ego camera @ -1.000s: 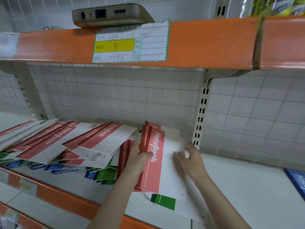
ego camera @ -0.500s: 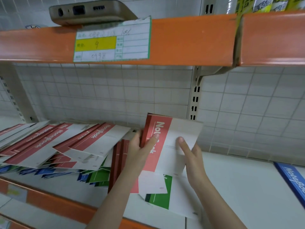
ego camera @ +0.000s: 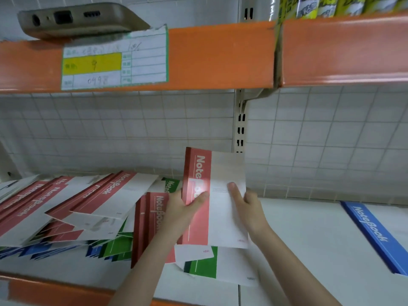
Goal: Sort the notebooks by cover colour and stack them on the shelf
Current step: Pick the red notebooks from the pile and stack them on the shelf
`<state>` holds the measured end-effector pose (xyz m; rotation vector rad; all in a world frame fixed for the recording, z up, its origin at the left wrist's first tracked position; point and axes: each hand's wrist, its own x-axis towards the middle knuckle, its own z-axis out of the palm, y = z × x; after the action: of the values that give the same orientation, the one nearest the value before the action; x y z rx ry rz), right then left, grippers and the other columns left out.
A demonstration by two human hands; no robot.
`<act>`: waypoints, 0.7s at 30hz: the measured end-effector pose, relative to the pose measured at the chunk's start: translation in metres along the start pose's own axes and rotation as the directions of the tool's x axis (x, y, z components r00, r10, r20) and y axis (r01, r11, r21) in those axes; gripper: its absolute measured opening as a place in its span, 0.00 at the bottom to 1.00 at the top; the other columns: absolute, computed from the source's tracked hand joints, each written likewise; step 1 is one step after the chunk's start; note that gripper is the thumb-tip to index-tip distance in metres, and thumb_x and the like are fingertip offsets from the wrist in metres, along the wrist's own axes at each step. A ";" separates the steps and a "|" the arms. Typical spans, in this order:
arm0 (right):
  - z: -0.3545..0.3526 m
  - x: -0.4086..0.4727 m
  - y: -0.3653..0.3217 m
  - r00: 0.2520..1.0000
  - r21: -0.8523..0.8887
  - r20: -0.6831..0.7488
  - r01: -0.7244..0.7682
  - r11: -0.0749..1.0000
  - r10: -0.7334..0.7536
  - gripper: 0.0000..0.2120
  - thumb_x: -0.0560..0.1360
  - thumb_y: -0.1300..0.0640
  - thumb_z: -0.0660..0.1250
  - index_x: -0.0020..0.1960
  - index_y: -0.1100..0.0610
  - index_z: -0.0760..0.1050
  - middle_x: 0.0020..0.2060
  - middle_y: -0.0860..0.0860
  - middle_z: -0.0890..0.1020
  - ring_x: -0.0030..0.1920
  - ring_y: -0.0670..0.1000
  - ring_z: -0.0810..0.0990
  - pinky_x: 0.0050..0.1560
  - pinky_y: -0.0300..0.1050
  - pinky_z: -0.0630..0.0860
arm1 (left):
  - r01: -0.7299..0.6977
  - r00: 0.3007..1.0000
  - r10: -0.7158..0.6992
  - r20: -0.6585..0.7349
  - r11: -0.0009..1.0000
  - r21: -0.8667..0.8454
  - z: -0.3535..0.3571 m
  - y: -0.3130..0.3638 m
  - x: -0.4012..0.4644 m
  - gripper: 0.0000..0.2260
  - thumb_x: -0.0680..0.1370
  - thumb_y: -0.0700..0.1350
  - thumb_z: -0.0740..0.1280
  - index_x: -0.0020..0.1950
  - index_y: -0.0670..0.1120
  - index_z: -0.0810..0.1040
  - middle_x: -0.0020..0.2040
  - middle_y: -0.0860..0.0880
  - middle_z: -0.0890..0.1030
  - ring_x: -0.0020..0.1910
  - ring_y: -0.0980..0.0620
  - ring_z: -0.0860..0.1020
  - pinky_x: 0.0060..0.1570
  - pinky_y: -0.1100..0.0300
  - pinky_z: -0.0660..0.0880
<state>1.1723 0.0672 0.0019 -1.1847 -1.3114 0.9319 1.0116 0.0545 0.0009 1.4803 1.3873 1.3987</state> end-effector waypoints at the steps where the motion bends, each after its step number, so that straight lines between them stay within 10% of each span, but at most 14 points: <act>1: -0.007 0.003 -0.001 1.000 -0.009 0.007 -0.026 1.000 0.026 0.18 0.79 0.48 0.60 0.32 0.53 0.69 0.27 0.47 0.71 0.28 0.48 0.70 0.28 0.36 0.64 | 0.002 1.000 -0.002 0.019 1.000 0.010 0.005 0.003 0.000 0.04 0.74 0.53 0.68 0.47 0.56 0.78 0.38 0.61 0.83 0.34 0.66 0.79 0.30 0.75 0.72; 5: -0.041 0.000 -0.004 0.994 -0.034 -0.047 -0.100 0.994 0.098 0.14 0.81 0.50 0.55 0.50 0.57 0.75 0.45 0.52 0.83 0.46 0.51 0.82 0.48 0.47 0.77 | 0.214 0.977 -0.212 0.037 0.976 -0.050 0.033 0.013 0.006 0.12 0.80 0.60 0.53 0.48 0.56 0.73 0.34 0.54 0.82 0.28 0.60 0.80 0.24 0.69 0.71; 11: -0.103 -0.025 -0.001 0.955 -0.018 -0.199 -0.226 0.974 0.218 0.17 0.82 0.50 0.54 0.52 0.61 0.75 0.44 0.56 0.83 0.45 0.55 0.83 0.46 0.49 0.80 | 0.278 0.945 -0.271 0.184 0.960 -0.016 0.095 0.019 0.002 0.15 0.82 0.57 0.52 0.58 0.52 0.74 0.43 0.53 0.80 0.31 0.63 0.80 0.26 0.69 0.73; 15: -0.148 -0.040 0.006 0.909 -0.041 -0.312 -0.304 0.952 0.277 0.19 0.82 0.49 0.52 0.52 0.63 0.74 0.47 0.58 0.82 0.47 0.57 0.81 0.47 0.47 0.76 | 0.289 0.908 -0.282 0.311 0.957 0.023 0.142 0.028 -0.010 0.19 0.83 0.55 0.51 0.71 0.50 0.67 0.63 0.52 0.76 0.59 0.53 0.76 0.55 0.61 0.72; 21: -0.218 -0.069 0.016 0.797 -0.016 -0.456 -0.452 0.892 0.396 0.13 0.79 0.50 0.53 0.47 0.55 0.73 0.40 0.49 0.75 0.40 0.49 0.75 0.39 0.42 0.68 | 0.325 0.834 -0.292 0.467 0.946 0.009 0.214 0.044 -0.035 0.14 0.84 0.51 0.51 0.51 0.53 0.76 0.40 0.54 0.81 0.35 0.59 0.80 0.29 0.66 0.73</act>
<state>1.3844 -0.0206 -0.0051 -1.7221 -0.7496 0.8287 1.2322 0.0527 -0.0109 1.3548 1.1868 0.8105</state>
